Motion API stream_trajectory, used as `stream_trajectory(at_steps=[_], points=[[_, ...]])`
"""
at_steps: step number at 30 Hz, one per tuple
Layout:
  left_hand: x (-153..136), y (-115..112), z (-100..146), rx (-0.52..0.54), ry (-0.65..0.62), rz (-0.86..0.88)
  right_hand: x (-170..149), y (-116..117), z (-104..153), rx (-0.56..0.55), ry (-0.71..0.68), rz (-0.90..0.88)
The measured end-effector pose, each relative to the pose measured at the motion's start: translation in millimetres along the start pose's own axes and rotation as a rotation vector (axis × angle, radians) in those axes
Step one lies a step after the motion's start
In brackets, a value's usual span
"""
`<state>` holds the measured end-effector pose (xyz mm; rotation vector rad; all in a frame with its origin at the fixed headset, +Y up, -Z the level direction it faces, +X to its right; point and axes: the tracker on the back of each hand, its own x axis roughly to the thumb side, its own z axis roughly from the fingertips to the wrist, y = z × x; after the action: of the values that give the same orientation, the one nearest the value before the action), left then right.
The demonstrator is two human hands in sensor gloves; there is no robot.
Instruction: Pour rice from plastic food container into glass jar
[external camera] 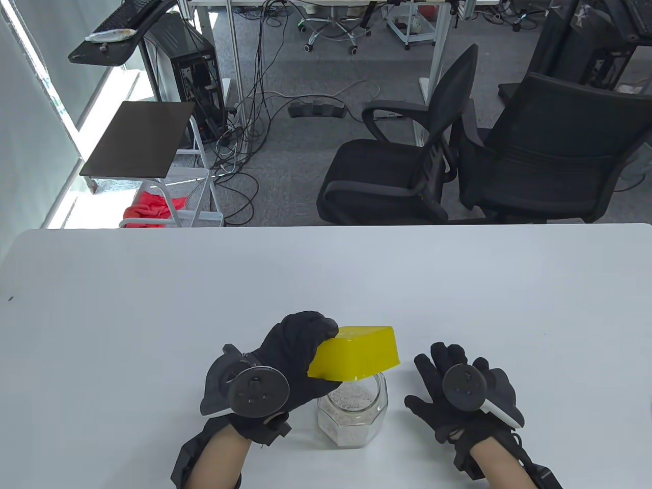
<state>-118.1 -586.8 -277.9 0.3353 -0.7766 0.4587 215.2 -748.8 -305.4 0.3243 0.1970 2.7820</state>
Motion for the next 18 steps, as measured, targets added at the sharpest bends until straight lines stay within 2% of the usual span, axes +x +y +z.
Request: stream_trajectory(at_steps=[5, 9, 14, 18], points=[[-1, 1, 0, -0.013, -0.02, -0.003, 0, 0, 0, 0.002, 0.004, -0.003], [-5, 2, 1, 0.009, 0.012, 0.02, -1, -1, 0, 0.001, 0.005, -0.005], [-23, 7, 6, 0.1, 0.117, 0.101, -1, -1, 0, -0.002, 0.005, -0.005], [-48, 14, 14, 0.182, 0.257, 0.173, -2, -1, 0, -0.001, 0.007, -0.008]])
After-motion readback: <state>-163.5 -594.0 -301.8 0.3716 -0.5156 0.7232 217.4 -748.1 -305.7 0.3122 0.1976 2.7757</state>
